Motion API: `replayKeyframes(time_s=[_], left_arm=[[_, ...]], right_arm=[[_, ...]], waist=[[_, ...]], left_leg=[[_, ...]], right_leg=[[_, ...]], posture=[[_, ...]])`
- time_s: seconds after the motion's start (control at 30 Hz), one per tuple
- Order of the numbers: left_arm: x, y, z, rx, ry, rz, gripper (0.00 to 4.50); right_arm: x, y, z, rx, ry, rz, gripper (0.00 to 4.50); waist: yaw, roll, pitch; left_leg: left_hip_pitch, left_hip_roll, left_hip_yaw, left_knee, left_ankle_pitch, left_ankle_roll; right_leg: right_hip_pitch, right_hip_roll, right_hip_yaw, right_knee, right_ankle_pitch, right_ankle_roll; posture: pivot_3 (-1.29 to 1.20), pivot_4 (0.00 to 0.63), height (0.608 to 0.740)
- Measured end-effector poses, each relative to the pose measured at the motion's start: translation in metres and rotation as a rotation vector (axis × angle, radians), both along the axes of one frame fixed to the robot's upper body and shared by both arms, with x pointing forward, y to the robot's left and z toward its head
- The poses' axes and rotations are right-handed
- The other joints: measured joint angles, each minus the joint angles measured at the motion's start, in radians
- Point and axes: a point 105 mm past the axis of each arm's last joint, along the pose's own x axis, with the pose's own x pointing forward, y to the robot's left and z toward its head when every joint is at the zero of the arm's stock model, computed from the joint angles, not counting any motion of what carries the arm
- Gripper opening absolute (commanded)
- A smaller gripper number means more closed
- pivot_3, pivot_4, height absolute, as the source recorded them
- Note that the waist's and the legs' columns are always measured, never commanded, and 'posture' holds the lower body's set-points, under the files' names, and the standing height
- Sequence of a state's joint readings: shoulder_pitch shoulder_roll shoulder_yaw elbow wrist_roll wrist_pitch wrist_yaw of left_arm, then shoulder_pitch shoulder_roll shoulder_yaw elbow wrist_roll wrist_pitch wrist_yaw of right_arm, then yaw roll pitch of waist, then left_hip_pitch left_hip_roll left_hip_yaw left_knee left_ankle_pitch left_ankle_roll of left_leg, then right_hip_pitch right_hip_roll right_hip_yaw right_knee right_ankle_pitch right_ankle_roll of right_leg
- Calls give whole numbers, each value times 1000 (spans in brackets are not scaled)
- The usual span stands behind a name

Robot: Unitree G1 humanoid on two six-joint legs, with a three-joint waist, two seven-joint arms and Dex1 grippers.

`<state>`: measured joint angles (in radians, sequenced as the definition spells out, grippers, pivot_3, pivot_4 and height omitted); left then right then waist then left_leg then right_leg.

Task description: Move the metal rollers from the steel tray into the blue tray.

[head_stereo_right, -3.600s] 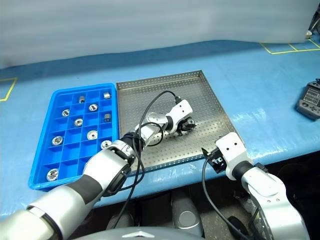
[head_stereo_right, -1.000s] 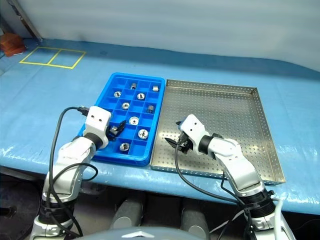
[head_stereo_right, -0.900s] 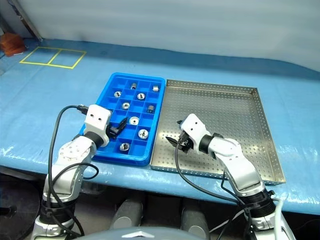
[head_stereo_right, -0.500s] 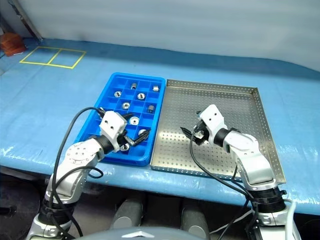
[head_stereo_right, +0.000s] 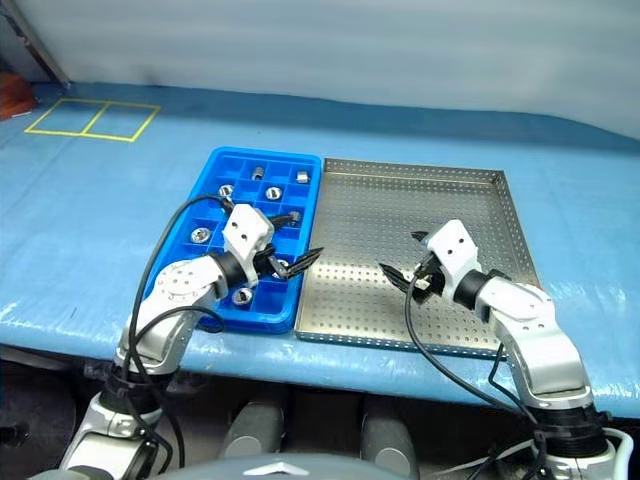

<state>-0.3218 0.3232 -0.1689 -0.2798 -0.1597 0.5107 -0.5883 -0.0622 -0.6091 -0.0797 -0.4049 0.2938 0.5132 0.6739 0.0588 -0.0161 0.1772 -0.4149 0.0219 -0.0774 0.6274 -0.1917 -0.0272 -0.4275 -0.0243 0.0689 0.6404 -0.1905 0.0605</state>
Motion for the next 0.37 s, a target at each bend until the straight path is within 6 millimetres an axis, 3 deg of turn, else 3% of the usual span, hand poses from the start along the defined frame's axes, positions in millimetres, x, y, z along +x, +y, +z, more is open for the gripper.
replayKeyframes(time_s=[0.37], left_arm=[[4, -5, 0, -15, -10, -10, 4500]], right_arm=[[-1, -3, -1, -2, 10, -21, 4486]], waist=[[-18, 0, 0]], left_leg=[[0, 0, 0, 0, 0, 0]], right_leg=[[0, 0, 0, 0, 0, 0]], posture=[[173, 150, 740]])
